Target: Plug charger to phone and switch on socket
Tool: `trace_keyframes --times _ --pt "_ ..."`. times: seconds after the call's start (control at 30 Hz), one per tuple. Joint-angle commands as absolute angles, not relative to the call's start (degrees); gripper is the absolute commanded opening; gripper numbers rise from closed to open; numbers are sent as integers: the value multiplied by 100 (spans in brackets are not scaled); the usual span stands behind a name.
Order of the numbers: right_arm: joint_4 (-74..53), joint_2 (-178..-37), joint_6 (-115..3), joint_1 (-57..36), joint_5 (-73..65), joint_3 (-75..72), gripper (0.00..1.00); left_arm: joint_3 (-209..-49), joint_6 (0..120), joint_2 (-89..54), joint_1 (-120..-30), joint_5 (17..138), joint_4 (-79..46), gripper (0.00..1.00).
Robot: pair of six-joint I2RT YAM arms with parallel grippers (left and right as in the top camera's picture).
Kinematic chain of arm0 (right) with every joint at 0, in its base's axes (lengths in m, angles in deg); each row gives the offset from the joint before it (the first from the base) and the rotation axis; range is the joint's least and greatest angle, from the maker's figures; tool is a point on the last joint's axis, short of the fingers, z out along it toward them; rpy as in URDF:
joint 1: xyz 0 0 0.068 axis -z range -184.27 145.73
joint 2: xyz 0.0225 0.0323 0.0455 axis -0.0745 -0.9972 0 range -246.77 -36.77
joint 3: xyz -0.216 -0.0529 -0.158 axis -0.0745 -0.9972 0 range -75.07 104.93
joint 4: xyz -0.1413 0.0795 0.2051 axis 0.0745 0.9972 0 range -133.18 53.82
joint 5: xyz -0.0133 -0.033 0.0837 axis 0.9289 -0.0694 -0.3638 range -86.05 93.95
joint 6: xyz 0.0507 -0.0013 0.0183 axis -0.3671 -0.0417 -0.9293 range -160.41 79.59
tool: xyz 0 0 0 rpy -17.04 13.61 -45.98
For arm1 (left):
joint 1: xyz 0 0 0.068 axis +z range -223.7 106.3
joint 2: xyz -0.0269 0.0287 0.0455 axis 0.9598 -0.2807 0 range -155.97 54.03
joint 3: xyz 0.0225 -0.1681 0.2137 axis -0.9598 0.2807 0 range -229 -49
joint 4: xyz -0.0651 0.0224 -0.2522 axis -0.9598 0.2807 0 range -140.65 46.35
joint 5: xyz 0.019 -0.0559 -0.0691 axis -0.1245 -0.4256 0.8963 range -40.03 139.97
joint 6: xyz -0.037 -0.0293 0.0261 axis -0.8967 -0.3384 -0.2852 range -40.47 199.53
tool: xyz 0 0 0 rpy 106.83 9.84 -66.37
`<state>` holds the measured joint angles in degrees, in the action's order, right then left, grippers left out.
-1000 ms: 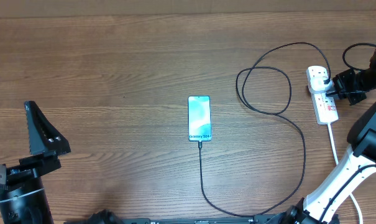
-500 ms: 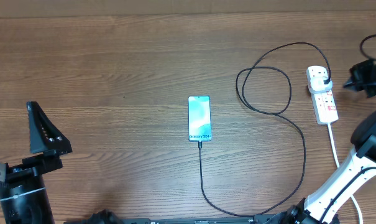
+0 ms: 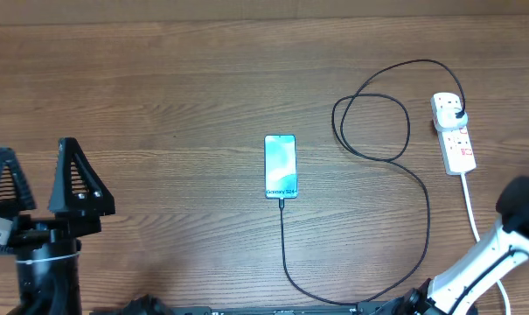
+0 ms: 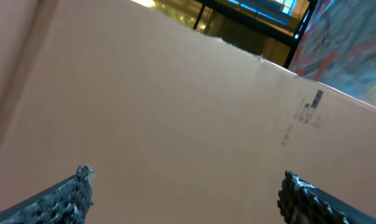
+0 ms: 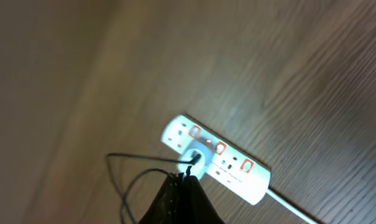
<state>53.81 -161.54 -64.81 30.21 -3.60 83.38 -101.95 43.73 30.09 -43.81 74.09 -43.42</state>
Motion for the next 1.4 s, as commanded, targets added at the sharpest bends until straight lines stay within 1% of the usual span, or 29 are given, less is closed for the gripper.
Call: trace_keyframes --times 0.0,0.17,0.3,0.47,0.6,0.73,1.03,1.23,1.37 --pt "5387 -14974 -6413 3036 -318 8615 4 -10077 3934 3275 -4658 7481 -4403 100" --pt "5387 -13776 -6413 3036 -434 8615 4 -10077 4476 3562 -5384 7332 -4432 100" --pt "5387 -12917 -6413 3034 -852 8613 4 -10077 4924 3863 -5858 7142 -4423 100" --pt "5387 -11838 -6409 3023 -1142 8320 4 -10077 5440 4320 -6134 6513 -4255 100" --pt "5387 -11049 -6409 2874 -1291 7846 4 -10077 5451 4561 -6306 6257 -4189 100" --pt "5387 -10362 -6348 2492 -1335 7278 4 -10077 5453 4700 -6400 6148 -4172 99" --pt "5387 -9213 -5808 1139 -1328 5955 4 -10077 5687 5090 -6398 5689 -3822 99" --pt "5387 -8426 -5744 592 -1201 5227 4 -10077 5685 5256 -6398 5700 -3691 100" --pt "5387 -7794 -5642 477 -1199 4788 4 -10077 5683 5267 -6398 5700 -3590 99"
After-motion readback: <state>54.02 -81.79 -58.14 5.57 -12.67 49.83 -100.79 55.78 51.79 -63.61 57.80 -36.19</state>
